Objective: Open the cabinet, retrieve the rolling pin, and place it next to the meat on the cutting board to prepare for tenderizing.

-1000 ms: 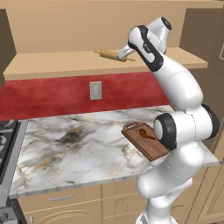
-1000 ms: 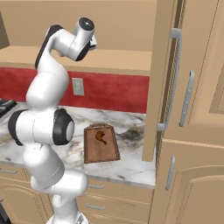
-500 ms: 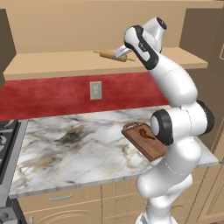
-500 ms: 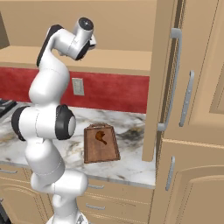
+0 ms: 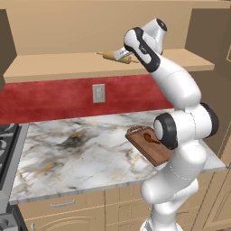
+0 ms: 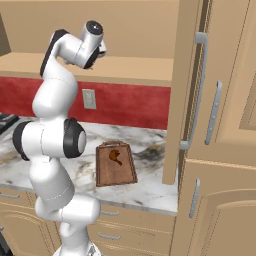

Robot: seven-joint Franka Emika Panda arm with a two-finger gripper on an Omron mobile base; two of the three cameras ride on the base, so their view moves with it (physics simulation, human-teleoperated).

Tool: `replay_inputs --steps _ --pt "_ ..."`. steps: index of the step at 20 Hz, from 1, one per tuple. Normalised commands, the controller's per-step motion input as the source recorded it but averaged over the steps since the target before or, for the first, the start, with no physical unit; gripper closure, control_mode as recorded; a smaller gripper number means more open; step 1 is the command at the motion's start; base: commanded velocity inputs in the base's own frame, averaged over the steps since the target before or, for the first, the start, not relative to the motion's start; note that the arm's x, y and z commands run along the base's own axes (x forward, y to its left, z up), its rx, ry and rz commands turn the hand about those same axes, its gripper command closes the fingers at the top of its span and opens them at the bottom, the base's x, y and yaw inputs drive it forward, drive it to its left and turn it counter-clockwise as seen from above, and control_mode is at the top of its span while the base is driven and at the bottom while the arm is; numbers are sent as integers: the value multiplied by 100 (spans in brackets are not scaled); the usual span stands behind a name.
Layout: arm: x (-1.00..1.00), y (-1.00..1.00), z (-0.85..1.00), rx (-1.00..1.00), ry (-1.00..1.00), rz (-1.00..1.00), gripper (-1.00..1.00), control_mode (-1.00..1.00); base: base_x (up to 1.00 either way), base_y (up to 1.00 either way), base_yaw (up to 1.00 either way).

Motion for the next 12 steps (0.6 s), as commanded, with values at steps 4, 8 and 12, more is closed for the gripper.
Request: replay_inputs --steps 4,8,12 --pt "0 9 -22 0 2 0 100 -100 0 0 0" --pt "0 7 -26 0 2 0 100 -100 0 0 0" --pt "0 0 -20 0 1 0 100 -100 0 0 0"
